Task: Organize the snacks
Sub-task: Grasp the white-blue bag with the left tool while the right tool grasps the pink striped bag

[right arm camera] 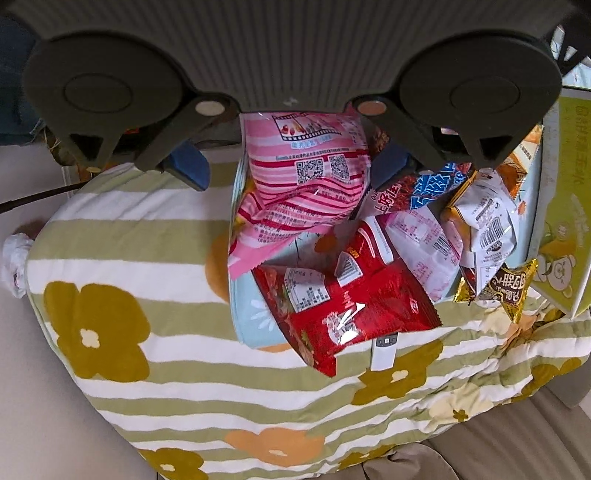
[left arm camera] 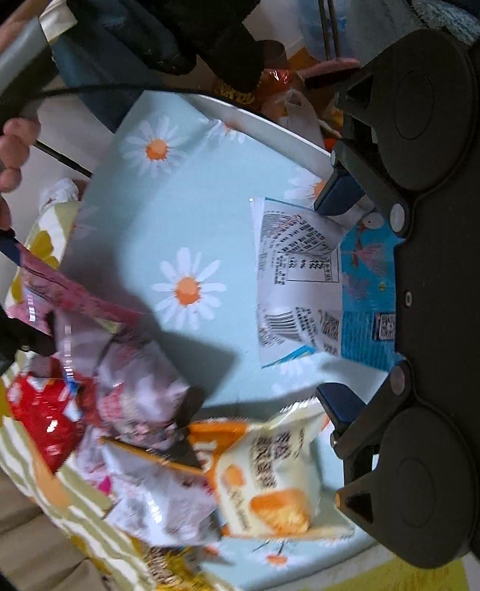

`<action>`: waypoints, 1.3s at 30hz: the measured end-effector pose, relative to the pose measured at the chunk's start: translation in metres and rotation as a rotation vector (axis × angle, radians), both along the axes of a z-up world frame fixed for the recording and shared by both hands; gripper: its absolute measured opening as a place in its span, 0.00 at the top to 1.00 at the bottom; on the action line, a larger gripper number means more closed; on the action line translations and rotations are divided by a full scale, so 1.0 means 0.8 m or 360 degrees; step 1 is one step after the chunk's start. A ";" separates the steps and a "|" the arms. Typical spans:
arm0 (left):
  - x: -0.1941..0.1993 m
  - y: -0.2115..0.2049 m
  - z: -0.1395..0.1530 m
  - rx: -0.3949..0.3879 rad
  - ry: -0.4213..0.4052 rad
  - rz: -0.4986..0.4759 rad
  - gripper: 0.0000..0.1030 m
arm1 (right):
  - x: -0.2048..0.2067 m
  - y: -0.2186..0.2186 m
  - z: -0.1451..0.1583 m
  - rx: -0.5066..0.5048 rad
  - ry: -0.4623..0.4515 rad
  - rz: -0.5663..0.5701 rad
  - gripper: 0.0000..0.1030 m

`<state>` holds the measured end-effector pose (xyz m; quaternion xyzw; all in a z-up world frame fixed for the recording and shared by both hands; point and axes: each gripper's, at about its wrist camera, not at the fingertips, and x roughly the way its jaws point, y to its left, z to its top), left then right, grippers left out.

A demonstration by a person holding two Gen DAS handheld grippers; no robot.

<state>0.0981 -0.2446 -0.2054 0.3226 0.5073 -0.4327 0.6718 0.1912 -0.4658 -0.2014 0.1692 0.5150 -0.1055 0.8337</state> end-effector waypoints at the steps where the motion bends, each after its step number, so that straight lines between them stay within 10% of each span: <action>1: 0.002 -0.001 -0.004 0.0005 0.0011 0.0006 0.09 | 0.001 0.000 -0.002 0.0002 0.0001 0.0002 0.00; 15: 0.012 0.004 -0.020 -0.0067 0.0019 0.0121 0.31 | 0.010 0.021 -0.010 -0.0062 -0.0017 0.0068 0.07; 39: -0.011 0.034 0.043 -0.0218 -0.0110 0.0229 0.36 | -0.031 0.045 0.012 -0.0136 -0.0123 0.0126 0.33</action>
